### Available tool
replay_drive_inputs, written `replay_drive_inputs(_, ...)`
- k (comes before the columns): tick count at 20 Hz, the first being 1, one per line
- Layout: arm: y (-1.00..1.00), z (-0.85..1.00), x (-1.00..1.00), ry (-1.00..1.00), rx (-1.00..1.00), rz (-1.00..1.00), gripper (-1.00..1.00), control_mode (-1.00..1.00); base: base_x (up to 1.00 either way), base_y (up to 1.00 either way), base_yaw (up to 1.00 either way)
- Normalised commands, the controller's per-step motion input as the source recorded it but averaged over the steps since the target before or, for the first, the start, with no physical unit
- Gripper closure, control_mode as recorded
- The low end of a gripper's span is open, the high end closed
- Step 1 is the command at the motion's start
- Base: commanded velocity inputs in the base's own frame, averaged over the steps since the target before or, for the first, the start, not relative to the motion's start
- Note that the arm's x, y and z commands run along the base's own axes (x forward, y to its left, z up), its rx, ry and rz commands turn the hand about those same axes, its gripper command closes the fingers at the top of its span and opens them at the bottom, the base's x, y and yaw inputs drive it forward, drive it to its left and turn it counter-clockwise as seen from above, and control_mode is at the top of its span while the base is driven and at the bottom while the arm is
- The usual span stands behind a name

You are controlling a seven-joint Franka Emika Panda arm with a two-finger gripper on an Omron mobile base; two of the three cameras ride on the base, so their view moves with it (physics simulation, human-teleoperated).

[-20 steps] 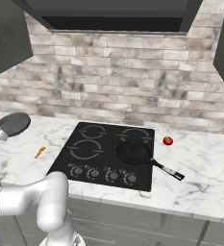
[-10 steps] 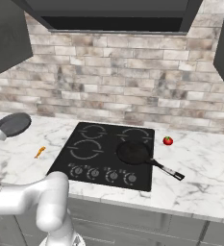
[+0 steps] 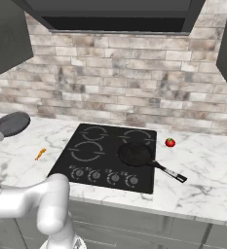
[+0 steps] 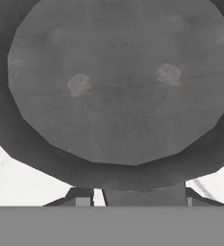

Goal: Place both pans onto different burners. Then place the tomato and the shrimp on different pans.

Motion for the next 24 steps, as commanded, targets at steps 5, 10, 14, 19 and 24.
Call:
replay_drive_inputs(5,-0.28,0.39,-0.35,-0.08,0.00,-0.03,1.00,-1.00,0.00,0.00,0.00)
replay_drive_inputs(10,-0.37,0.33,-0.30,-0.06,0.00,-0.03,1.00,-1.00,0.00,0.00,0.00)
replay_drive_inputs(14,-0.46,0.33,-0.20,-0.02,0.00,-0.02,1.00,-1.00,0.00,0.00,0.00)
replay_drive_inputs(19,-0.45,0.40,-0.06,0.00,0.05,-0.01,1.00,-1.00,0.00,0.00,0.00)
replay_drive_inputs(24,-0.46,0.41,-0.03,0.00,0.07,-0.01,1.00,-1.00,0.00,0.00,0.00)
